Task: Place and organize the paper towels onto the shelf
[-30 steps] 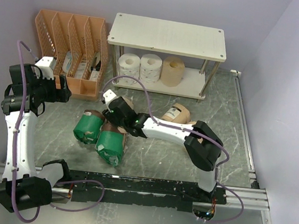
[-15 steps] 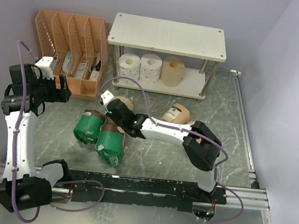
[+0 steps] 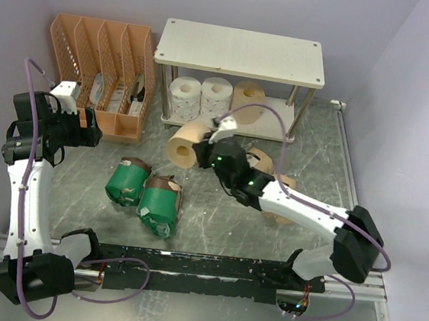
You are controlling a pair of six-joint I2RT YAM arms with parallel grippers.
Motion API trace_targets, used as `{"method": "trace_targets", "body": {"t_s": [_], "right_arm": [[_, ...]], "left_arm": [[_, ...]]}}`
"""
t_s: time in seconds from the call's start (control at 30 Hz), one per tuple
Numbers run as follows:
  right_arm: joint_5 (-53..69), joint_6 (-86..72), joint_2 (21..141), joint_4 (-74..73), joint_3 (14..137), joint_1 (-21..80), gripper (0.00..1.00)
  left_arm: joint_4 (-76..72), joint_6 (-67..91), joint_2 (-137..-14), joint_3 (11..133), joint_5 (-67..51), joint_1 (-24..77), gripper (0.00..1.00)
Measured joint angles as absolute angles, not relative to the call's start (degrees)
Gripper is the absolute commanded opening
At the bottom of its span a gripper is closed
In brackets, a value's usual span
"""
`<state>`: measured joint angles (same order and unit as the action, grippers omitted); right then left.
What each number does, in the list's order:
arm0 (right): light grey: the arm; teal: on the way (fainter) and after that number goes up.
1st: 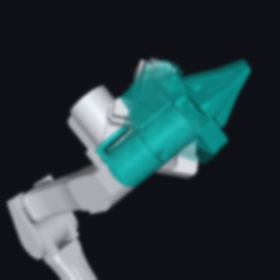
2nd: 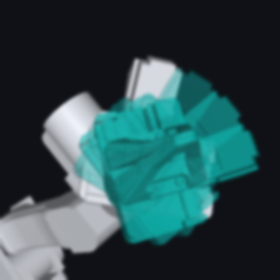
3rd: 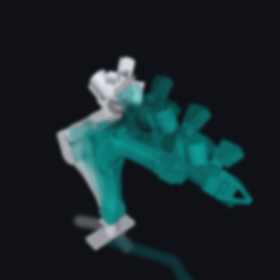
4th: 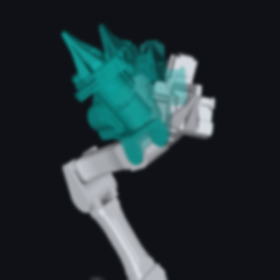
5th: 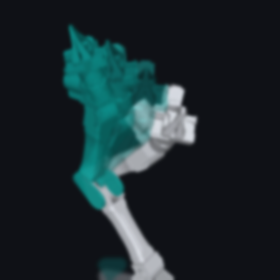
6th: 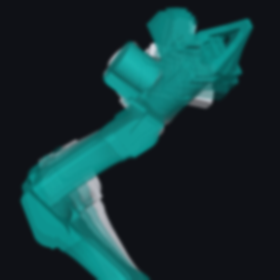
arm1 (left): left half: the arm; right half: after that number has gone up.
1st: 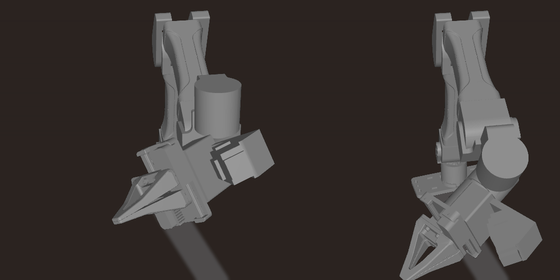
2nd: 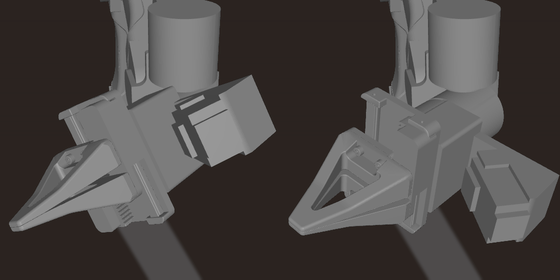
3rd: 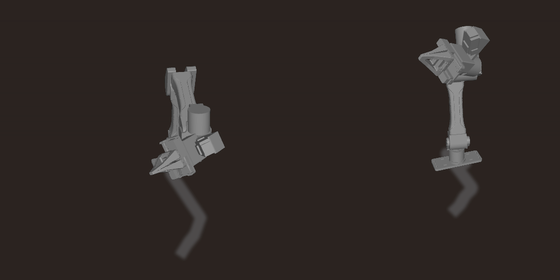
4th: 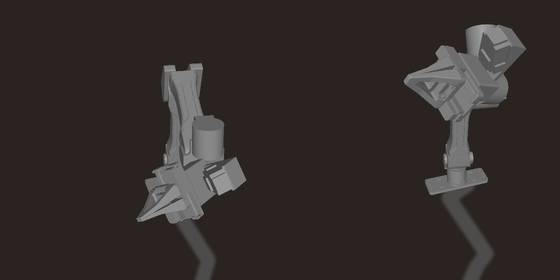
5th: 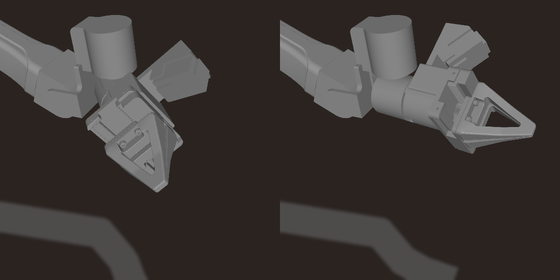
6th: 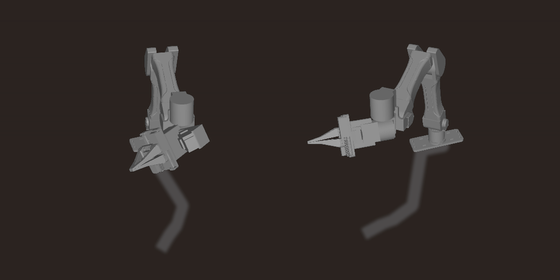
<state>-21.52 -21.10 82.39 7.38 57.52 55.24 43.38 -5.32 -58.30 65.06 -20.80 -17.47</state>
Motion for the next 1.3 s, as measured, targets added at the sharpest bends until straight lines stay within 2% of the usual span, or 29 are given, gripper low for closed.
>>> {"method": "trace_targets", "body": {"t_s": [0.33,0.5,0.87,1.07,1.3], "right_arm": [[-19.94,-53.67,71.59,16.71,42.59,41.52,0.0],[-22.26,-65.65,66.89,21.71,35.79,38.81,0.0],[-41.69,-80.68,54.24,24.69,29.52,37.41,0.0],[-48.16,-81.03,59.05,25.91,30.26,34.76,0.0],[-46.63,-83.7,68.31,27.77,33.12,27.03,0.0]], "left_arm": [[43.4,-5.32,-58.0,65.06,-20.82,-17.47,0.94],[43.4,-5.34,-57.69,65.06,-20.82,-17.47,0.94],[43.4,-5.32,-57.63,65.06,-21.12,-17.5,0.94],[43.4,-5.32,-57.23,65.06,-21.12,-17.5,0.94],[43.38,-5.32,-55.51,64.64,-21.1,-17.5,0.93]]}}
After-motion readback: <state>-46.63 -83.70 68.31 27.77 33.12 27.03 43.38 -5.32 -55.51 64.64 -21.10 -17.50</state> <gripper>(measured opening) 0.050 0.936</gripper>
